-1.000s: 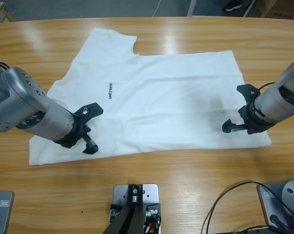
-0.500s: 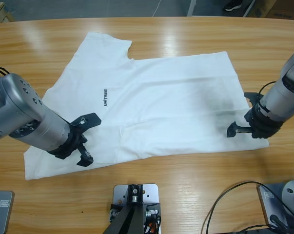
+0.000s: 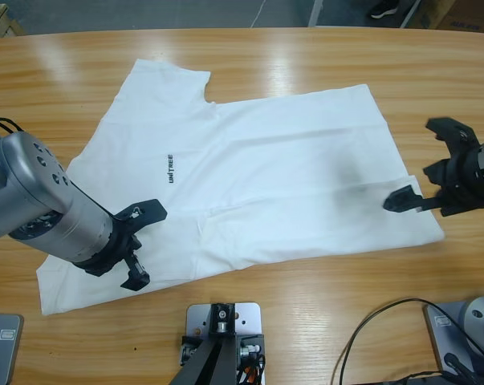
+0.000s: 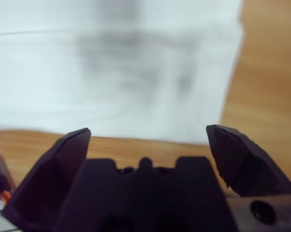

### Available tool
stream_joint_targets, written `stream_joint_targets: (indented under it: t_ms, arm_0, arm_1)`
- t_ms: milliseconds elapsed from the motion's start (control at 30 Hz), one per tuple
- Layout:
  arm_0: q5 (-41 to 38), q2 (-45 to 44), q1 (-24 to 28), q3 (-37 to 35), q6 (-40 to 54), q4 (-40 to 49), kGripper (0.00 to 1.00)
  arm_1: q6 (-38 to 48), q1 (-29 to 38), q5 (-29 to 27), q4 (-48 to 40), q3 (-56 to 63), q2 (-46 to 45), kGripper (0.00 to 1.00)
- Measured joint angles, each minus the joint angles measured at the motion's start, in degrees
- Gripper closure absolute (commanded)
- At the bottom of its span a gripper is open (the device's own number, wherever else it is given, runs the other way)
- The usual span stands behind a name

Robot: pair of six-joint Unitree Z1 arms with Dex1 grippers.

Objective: Fold clothes

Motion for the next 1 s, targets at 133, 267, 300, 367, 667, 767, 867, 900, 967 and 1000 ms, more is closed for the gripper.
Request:
stream_joint_targets:
  t_ms: [133, 267, 300, 367, 667, 767, 867, 900, 967, 1000]
  arm_0:
    - [0.0, 0.0, -0.25, 0.0, 0.29, 0.24, 0.027]
    - [0.0, -0.05, -0.75, 0.0, 1.52, 0.25, 0.027]
    - [0.0, -0.11, -0.79, 0.0, 1.69, 0.25, 0.027]
    - [0.0, -0.13, -0.83, 0.0, 1.84, 0.25, 0.027]
    - [0.0, -0.16, -0.86, 0.01, 2.07, 0.25, 0.027]
    - [0.0, -0.16, -0.86, 0.01, 2.45, 0.25, 0.034]
    - [-0.5, -0.16, -0.86, 0.01, 3.13, 0.25, 0.046]
    - [-0.78, -0.16, -0.86, 0.01, 3.46, 0.26, 0.046]
    - [-1.64, -0.16, -0.86, 0.01, 4.36, 0.29, 0.046]
    - [-1.9, -0.16, -0.86, 0.01, 4.79, 0.34, 0.046]
  arm_1:
    - [-9.4, 12.02, -0.04, -9.6, 4.25, 1.53, 0.008]
    - [-13.8, 18.73, -1.53, -16.38, 7.41, 4.23, 0.037]
    - [-14.02, 19.16, -1.87, -17.22, 7.83, 4.97, 0.041]
    - [-14.06, 19.52, -2.63, -18.87, 8.22, 6.56, 0.045]
    - [-11.29, 19.64, -5.42, -23.43, 10.26, 12.45, 0.105]
    - [-9.12, 19.75, -5.42, -23.41, 10.35, 13.12, 0.106]
    - [-7.24, 19.76, -5.42, -23.12, 10.35, 13.29, 0.11]
    - [-6.75, 19.76, -5.42, -22.88, 10.32, 13.29, 0.11]
    - [-5.58, 19.76, -5.42, -22.07, 10.15, 13.3, 0.11]
    - [-4.66, 19.76, -5.42, -21.59, 10.08, 13.3, 0.11]
